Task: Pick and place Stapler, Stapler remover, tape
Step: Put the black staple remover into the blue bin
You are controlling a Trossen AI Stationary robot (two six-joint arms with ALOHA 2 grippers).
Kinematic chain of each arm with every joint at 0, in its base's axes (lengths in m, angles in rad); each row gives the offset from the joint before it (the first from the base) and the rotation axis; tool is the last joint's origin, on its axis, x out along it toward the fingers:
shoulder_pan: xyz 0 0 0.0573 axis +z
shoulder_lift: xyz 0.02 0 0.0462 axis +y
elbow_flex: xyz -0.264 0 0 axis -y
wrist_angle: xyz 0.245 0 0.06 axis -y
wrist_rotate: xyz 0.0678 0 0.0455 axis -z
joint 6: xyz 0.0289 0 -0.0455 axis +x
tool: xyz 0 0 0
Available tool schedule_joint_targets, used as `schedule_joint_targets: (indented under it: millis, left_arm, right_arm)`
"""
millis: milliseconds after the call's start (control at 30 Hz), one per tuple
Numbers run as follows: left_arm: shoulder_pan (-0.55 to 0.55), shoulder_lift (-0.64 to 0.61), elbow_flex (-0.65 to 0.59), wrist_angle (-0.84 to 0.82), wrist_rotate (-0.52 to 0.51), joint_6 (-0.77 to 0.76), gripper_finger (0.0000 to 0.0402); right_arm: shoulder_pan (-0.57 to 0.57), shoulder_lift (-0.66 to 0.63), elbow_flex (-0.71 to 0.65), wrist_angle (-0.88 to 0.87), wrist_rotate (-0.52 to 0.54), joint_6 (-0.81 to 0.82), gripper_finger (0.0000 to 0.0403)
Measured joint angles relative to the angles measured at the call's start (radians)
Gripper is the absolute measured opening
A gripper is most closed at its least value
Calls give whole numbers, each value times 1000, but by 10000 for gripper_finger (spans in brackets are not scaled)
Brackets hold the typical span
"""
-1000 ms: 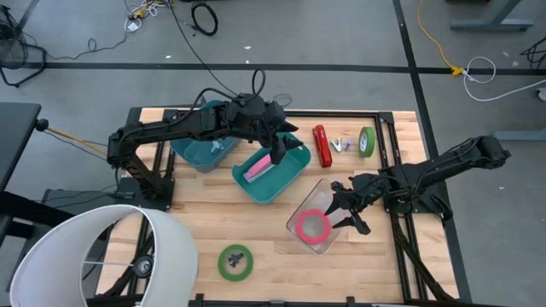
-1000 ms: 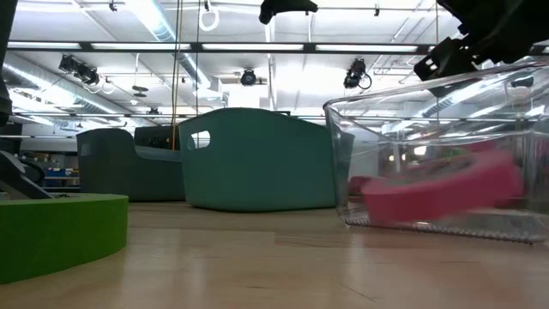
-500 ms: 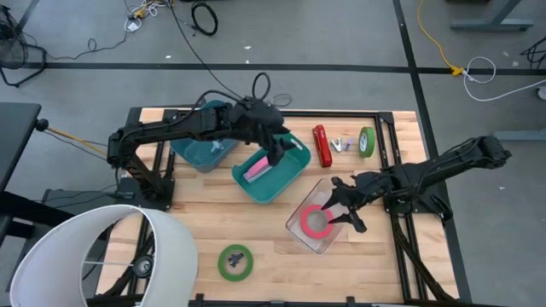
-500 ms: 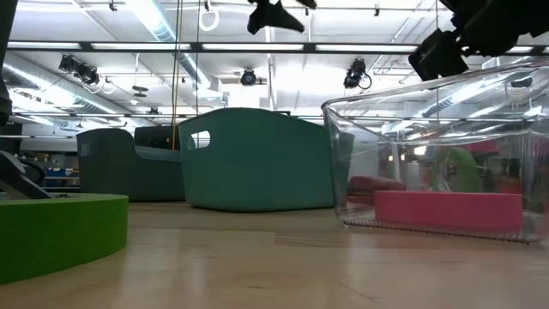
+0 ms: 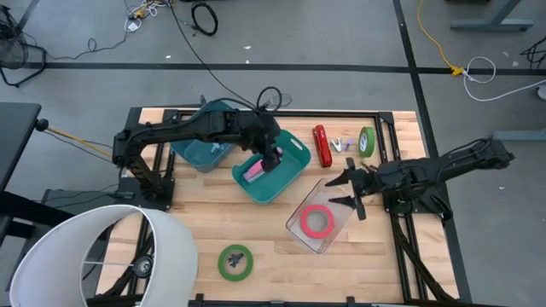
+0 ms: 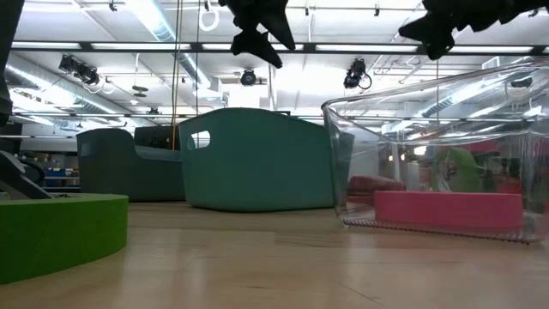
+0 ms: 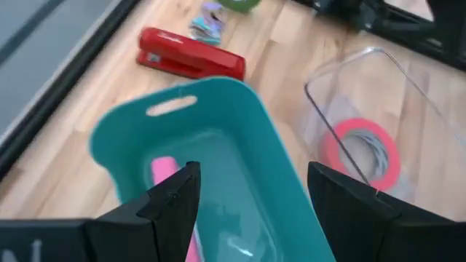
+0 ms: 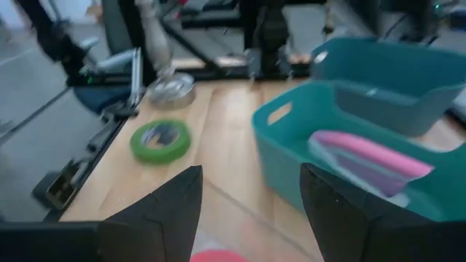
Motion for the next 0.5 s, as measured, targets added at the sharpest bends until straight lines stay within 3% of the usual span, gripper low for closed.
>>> schedule_joint_targets:
  millis: [500]
  left_arm:
    - [-179,1,0,-137,163,254,235]
  right_arm:
    - [0,-53,0,-11,37,-7,231]
